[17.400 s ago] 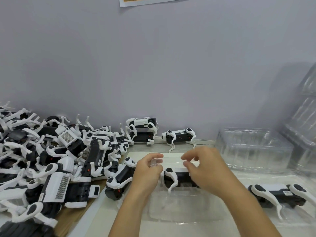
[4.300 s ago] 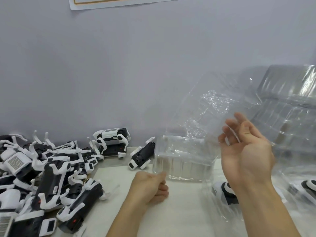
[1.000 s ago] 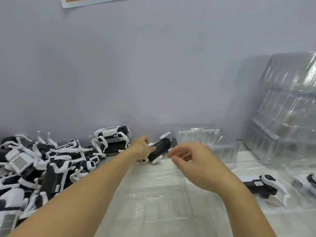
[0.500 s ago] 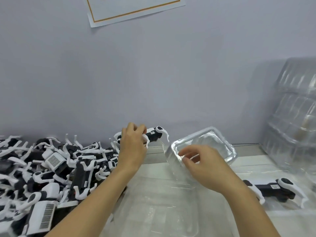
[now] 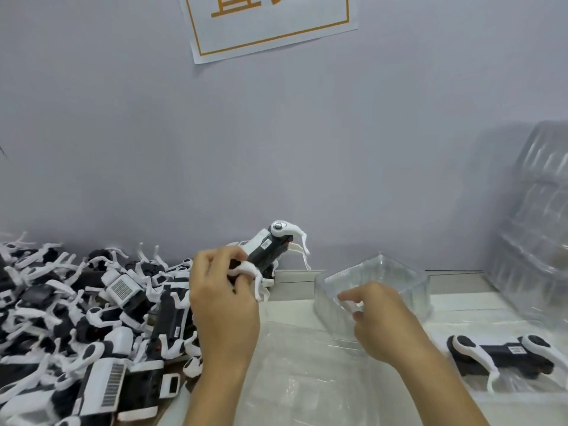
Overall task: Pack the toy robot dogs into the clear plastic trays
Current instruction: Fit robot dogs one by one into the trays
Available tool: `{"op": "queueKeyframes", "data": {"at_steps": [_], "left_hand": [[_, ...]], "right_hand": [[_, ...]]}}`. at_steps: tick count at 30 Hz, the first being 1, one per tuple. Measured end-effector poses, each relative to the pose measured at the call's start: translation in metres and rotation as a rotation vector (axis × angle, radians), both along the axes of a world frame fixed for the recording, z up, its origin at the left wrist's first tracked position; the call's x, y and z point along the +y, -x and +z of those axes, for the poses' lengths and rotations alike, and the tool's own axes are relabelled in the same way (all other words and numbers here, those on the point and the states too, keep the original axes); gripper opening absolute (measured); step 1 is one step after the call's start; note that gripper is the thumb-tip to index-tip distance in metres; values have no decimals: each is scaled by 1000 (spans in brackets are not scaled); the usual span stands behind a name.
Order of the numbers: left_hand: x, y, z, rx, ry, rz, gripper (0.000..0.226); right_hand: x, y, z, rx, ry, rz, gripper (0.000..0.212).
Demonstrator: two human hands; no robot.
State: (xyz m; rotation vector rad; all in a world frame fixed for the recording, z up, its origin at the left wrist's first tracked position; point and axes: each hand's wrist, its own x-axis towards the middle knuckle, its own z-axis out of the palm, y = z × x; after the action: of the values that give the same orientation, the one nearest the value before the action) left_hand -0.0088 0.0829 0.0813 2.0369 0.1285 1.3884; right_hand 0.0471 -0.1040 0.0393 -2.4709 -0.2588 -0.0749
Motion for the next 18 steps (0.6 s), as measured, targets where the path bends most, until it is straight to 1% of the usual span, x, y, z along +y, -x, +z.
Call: {"op": "queueKeyframes", "data": {"at_steps": [3,5,8,10,12,15,16,17,18], "left_hand": [[4,9,-14,12,53,-39,38],[7,9,-21,42,72,-90,41],[9,5,-27,78,119,-159,44],[9,2,-30,86,144,-201,47],[9,0,-30,95,143,-232,49],[13,-1,-31,134,121,-282,48],[14,-1,-30,147,105,-305,46],[14,0,-29,162,87,-328,45],[14,0,-29,178,68,-347,45]], "right_hand": [[-2,-3,-2,-23,-21,-46,62],[-4,-6,-6,-72,-39,-108,60],[-8,-9,-9,-119,-85,-199,52],[-12,-10,-9,-157,-116,-206,43],[-14,-10,-2,-237,-167,-163,30],[-10,-4,24,-306,-377,-42,20],[-6,-1,34,-312,-447,14,19],[-3,1,42,-304,-484,80,23],[1,1,49,-274,-469,152,31]]}}
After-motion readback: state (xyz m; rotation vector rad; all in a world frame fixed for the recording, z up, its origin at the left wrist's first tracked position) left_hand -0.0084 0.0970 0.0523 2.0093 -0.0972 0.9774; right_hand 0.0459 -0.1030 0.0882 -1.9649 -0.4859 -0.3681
